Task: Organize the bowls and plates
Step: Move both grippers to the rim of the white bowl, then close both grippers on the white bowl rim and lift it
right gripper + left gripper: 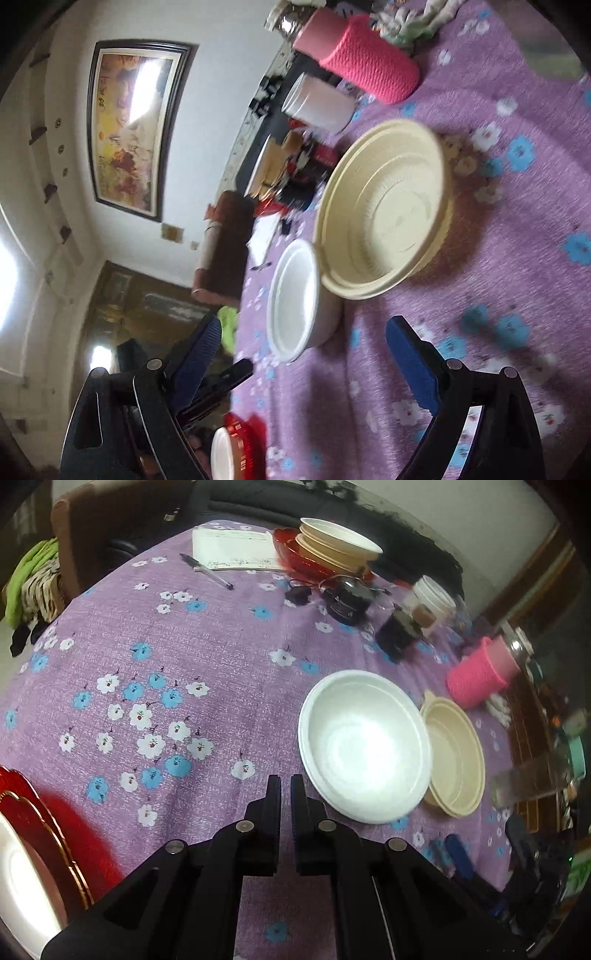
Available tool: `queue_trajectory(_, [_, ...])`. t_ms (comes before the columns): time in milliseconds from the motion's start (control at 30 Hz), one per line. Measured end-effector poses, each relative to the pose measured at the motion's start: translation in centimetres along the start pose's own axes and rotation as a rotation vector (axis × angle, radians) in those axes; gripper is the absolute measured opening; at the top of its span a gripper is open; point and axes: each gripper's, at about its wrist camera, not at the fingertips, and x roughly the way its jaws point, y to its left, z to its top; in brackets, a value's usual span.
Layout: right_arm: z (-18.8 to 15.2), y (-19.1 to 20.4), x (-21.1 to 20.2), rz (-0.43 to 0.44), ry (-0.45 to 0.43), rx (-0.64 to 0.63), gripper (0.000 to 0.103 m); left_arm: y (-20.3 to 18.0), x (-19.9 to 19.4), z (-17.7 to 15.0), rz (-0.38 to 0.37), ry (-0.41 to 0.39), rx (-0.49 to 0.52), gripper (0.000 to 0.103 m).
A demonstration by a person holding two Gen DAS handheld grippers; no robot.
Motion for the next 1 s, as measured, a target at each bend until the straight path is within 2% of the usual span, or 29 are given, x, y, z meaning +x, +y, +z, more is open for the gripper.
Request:
queue_trajectory(133, [-0.3, -0.3, 1.9, 0.072, 0.091, 0.041, 0.093, -0.7, 0.4, 0.1, -0.001, -0.002, 0.011, 0.003])
queue_trajectory(233, [-0.6, -0.7, 2.7, 0.103, 0.118, 0.073, 0.092, -0.7, 0.7, 0.7, -0.014, -0.015, -0.011, 0.004])
queue_trajectory(400, [-0.6, -0.3, 2.9, 0.088, 0.062, 0.045, 0.092, -0.6, 2.2, 1.6, -0.017, 0.006, -0.040, 0.009])
queue_trajectory(633, [-0.7, -0.1, 3.9, 0.098, 0.101, 0.039, 0.093, -0.5, 2.9, 1.7, -0.033, 0.001, -0.049, 0.009])
queue_trajectory(733, [-0.6, -0.4, 4.0, 0.089, 0.099, 0.053, 0.093, 0.0, 3.3, 1.7, 0.020, 0.000, -0.044, 0.013])
queue_trajectory(833, [-0.5, -0.7, 3.7, 0.096, 0.092, 0.068, 0.093, 2.1, 3.5, 1.3, -0.045, 0.009, -0.138, 0.014])
queue_trajectory(1000, [-0.6, -1.0, 4.1, 0.090, 0.106, 0.078, 0.093, 2.8, 3.2, 1.0, -0.085, -0.008, -0.185, 0.014])
